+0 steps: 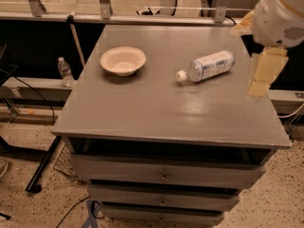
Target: Place blue plastic bottle upright
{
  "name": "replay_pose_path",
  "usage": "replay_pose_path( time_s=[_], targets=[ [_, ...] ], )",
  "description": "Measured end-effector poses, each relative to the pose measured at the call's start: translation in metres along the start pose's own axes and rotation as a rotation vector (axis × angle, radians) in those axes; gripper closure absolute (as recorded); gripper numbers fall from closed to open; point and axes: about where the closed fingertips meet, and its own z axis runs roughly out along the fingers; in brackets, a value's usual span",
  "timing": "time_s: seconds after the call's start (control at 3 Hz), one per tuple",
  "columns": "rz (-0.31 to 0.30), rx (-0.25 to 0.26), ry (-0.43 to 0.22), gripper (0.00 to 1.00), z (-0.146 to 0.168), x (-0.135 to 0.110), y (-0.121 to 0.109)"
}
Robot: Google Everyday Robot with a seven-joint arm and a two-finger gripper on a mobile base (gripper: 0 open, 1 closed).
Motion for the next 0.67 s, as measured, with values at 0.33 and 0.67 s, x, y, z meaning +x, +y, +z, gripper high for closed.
replay_pose_path(
  time_s=[0.33,0.67],
  targets=[
    [-0.123,-0.039,-0.01,0.0,0.026,-0.011,-0.032],
    [-0.213,-0.086,-0.009,0.0,0.055,-0.02,-0.06]
  ],
)
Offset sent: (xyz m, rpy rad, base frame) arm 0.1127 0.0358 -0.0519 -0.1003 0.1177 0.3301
